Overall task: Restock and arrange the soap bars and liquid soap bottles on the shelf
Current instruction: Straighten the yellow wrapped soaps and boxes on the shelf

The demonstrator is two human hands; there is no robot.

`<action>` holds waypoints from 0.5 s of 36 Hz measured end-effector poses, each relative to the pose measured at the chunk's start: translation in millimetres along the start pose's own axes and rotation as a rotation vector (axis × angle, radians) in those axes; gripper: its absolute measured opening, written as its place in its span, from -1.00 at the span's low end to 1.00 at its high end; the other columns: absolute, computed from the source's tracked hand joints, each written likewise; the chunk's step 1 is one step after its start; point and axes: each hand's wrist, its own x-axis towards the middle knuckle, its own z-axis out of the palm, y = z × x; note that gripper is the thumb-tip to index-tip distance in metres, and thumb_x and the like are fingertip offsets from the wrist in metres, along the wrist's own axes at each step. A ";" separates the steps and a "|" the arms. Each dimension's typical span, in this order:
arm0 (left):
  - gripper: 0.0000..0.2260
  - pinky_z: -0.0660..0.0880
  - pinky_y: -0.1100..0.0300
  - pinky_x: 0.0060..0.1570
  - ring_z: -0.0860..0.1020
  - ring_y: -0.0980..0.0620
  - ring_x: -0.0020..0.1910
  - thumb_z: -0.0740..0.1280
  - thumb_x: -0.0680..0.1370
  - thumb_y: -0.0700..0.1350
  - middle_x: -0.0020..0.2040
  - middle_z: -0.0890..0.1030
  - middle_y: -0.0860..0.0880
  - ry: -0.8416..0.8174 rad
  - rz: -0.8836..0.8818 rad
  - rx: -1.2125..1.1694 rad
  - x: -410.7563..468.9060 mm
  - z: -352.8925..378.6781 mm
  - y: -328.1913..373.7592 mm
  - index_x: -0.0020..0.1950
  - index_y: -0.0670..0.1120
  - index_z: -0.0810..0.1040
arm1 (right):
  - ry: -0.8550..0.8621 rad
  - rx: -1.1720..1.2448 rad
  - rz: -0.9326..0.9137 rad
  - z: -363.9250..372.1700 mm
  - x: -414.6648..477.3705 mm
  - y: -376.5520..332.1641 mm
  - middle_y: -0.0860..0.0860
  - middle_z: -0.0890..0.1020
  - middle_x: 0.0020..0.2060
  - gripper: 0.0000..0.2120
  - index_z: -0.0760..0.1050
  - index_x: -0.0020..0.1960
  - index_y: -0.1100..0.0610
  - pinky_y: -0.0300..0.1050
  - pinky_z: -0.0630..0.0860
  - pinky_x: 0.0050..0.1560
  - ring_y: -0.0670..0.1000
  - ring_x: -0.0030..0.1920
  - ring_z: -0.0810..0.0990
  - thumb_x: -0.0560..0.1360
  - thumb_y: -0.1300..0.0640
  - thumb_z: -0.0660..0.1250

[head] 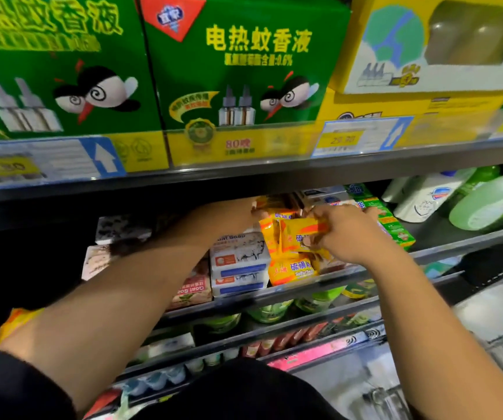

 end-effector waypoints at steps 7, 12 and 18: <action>-0.55 0.36 0.10 0.33 0.39 -0.09 0.41 0.14 0.68 0.11 0.51 0.34 -0.08 0.044 0.011 -0.018 -16.8 19.7 -16.0 0.56 0.01 0.27 | -0.086 0.098 -0.032 11.8 29.7 -13.1 0.07 0.60 -0.04 -0.74 0.47 0.03 0.05 0.01 0.37 0.15 0.18 0.16 0.55 0.57 -0.15 0.31; -0.51 0.15 0.05 0.47 0.15 -0.11 0.56 0.07 0.69 0.13 0.61 0.15 -0.07 0.054 -0.044 -0.095 -22.4 26.7 -18.3 0.62 0.09 0.12 | -0.123 -0.020 -0.152 20.7 38.6 -19.8 -0.07 0.65 -0.09 -0.92 0.51 0.00 -0.21 0.16 0.39 0.29 0.13 0.11 0.58 0.54 -0.05 0.36; -0.52 0.01 0.09 0.50 0.01 -0.05 0.60 0.03 0.70 0.14 0.64 0.03 0.04 0.061 -0.060 -0.105 -29.8 24.1 -17.5 0.62 0.14 0.07 | -0.069 -0.314 -0.197 30.2 42.1 -33.1 -0.06 0.63 0.10 -0.80 0.58 0.11 -0.26 0.09 0.27 0.35 0.14 0.19 0.53 0.55 0.00 0.35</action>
